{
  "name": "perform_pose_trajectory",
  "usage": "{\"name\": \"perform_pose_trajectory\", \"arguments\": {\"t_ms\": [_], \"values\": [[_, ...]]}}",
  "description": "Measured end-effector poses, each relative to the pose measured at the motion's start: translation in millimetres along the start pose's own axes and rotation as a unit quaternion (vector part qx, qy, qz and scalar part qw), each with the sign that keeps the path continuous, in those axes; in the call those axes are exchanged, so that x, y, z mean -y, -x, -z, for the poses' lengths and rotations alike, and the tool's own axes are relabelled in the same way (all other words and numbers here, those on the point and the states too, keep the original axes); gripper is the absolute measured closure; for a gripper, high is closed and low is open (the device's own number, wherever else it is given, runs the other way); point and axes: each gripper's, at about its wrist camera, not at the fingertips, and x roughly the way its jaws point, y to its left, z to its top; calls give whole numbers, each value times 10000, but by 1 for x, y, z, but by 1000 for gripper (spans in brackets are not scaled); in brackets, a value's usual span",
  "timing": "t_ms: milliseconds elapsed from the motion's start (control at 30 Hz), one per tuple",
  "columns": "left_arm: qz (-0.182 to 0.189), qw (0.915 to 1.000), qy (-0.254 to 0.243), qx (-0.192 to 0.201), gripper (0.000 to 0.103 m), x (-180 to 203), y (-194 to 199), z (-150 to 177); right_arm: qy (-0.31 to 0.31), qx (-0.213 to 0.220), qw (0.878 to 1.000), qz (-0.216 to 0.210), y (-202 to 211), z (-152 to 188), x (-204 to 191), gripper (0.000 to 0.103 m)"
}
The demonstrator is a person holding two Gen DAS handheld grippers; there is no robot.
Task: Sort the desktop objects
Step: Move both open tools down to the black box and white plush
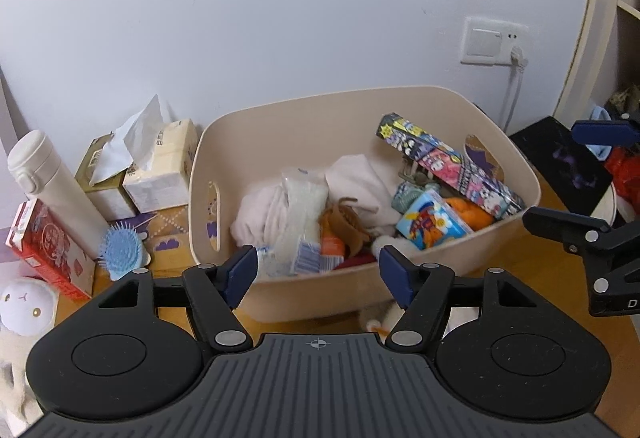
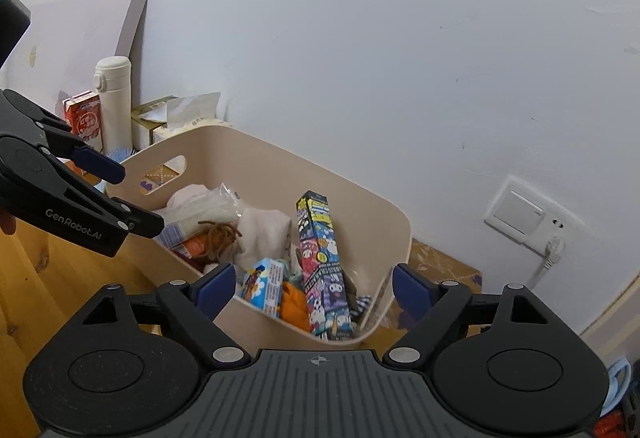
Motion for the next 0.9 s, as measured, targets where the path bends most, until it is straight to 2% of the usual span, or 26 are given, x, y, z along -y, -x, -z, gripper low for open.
{"name": "perform_pose_trajectory", "arguments": {"t_ms": [167, 233, 433, 900], "values": [[8, 10000, -29, -55, 31, 3, 9, 11, -38, -51, 10000, 71, 14, 10, -3, 8], [3, 10000, -31, -70, 28, 4, 12, 15, -81, -47, 9999, 125, 20, 15, -5, 0], [17, 9996, -26, -276, 22, 11, 14, 31, -140, -205, 9996, 151, 28, 30, -7, 0], [172, 9955, 51, -929, 22, 33, -4, 65, 24, -908, 9959, -32, 13, 71, -11, 0]]}}
